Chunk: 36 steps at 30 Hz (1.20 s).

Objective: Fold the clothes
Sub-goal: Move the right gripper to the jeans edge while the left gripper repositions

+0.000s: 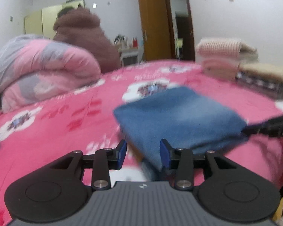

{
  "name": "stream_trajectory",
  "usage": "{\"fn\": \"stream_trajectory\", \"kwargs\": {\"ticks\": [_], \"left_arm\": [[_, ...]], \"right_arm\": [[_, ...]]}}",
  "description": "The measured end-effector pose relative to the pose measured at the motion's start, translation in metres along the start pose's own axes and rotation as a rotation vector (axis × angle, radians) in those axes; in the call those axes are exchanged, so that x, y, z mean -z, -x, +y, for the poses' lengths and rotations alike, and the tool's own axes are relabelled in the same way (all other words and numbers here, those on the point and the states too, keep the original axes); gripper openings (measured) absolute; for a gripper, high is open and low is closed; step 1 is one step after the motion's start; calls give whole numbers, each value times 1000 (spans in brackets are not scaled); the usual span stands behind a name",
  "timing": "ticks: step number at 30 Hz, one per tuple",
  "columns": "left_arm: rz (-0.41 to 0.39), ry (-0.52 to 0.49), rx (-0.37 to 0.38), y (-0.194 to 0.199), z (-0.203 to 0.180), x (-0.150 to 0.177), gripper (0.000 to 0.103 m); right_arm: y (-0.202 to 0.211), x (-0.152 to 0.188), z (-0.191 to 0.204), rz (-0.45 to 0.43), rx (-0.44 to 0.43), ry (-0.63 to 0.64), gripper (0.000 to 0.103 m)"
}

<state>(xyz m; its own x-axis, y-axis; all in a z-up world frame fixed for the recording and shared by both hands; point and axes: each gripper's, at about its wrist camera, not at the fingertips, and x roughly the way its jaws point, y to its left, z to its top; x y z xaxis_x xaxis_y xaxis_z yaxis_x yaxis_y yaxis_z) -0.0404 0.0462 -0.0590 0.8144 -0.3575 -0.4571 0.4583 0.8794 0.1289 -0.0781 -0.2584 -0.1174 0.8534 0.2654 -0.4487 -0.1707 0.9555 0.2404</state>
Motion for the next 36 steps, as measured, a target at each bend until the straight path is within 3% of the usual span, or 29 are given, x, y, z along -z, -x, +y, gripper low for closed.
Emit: {"fn": "stream_trajectory", "kwargs": {"ticks": [7, 12, 15, 18, 21, 24, 26, 29, 33, 36], "left_arm": [[41, 30, -77, 4, 9, 5, 43], [50, 117, -123, 18, 27, 4, 40], [-16, 144, -86, 20, 22, -13, 40], [-78, 162, 12, 9, 7, -37, 41], [-79, 163, 104, -15, -14, -52, 43], [-1, 122, 107, -47, -33, -49, 43], [51, 148, 107, -62, -33, -40, 43], [36, 210, 135, -62, -22, -30, 42], [24, 247, 149, -62, -10, -23, 42], [17, 252, 144, -60, -9, -21, 42]], "right_arm": [[0, -1, -3, 1, -12, -4, 19], [0, 0, -4, -2, -18, -9, 19], [0, 0, -5, -2, -22, -10, 20], [0, 0, -4, 0, -19, -8, 20], [1, 0, -1, 3, -9, -2, 20], [2, -3, 2, 12, 2, 8, 20], [5, -9, 6, 27, 12, 34, 21], [15, -26, 12, 30, 12, 91, 23], [17, -69, 10, -43, -56, 118, 23], [-16, -109, 7, -70, -77, 179, 23]]}}
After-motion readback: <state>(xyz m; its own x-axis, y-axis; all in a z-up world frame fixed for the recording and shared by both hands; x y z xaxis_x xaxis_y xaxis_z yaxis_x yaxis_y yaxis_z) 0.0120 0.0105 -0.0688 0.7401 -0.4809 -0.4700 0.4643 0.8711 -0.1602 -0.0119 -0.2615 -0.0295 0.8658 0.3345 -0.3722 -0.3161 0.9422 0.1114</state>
